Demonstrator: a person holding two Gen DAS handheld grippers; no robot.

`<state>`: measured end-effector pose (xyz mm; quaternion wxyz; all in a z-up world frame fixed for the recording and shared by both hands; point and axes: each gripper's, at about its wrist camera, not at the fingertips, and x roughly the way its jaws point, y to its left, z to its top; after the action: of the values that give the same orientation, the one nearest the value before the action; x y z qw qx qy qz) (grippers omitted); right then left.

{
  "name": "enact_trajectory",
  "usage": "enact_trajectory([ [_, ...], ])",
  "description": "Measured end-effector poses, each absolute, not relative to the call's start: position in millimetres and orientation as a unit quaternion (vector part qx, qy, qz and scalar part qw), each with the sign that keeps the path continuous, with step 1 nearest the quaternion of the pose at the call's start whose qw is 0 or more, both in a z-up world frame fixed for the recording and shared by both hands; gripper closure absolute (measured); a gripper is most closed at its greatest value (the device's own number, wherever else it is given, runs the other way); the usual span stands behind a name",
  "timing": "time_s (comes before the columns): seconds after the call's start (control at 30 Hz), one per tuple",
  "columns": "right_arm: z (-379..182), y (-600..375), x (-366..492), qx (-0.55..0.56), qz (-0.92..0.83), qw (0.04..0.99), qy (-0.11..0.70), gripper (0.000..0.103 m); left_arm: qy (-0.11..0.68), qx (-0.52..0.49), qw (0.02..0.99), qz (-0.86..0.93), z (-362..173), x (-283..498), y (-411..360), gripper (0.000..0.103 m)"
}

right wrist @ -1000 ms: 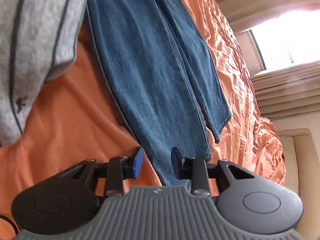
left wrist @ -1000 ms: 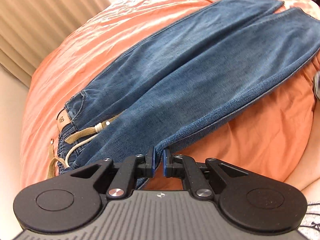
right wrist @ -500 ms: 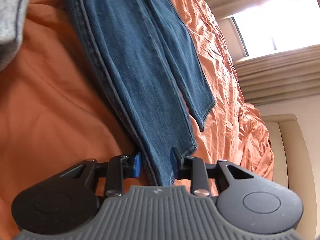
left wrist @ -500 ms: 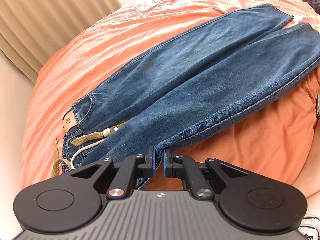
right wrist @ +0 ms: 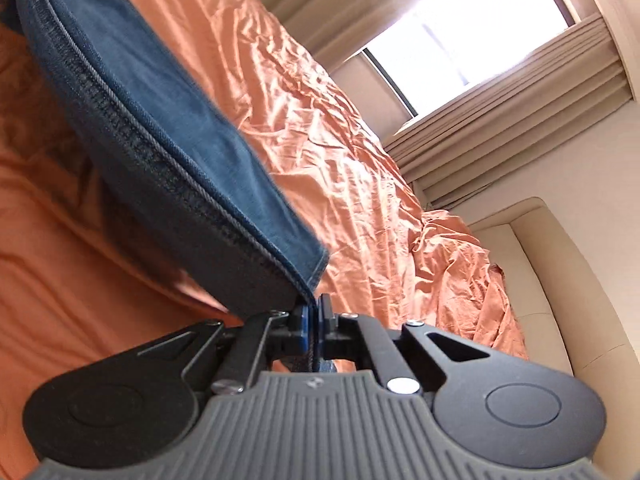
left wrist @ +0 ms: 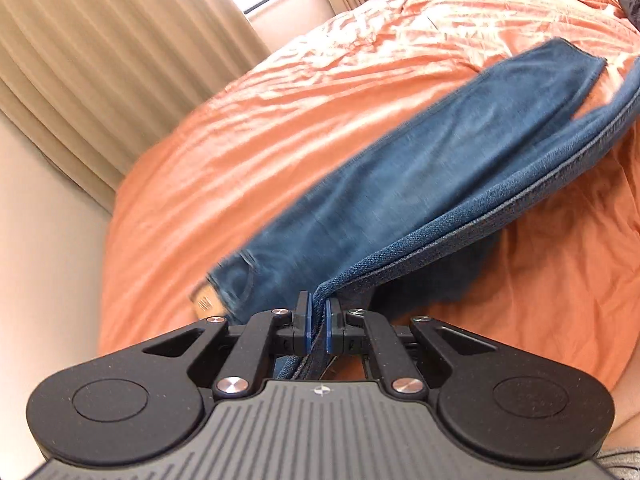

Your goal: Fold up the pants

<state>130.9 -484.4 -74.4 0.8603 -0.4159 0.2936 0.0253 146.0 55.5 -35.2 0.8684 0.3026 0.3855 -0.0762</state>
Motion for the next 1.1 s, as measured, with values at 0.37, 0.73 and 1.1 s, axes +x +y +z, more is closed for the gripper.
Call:
enact_trajectory([
  [0.37, -63, -471, 273, -0.399, 0.009, 0.845, 0.355, 0.103, 0.397, 0.326, 0.855, -0.071, -28, 258, 56, 0.097],
  [0.73, -171, -456, 424, -0.418, 0.029, 0.797, 0.434, 0.103, 0.464, 0.312, 0.826, -0.071, -117, 408, 59, 0.096],
  [1.1, -249, -455, 483, -0.402, 0.068, 0.761, 0.506, 0.103, 0.517, 0.277, 0.804, -0.101, -192, 452, 78, 0.096],
])
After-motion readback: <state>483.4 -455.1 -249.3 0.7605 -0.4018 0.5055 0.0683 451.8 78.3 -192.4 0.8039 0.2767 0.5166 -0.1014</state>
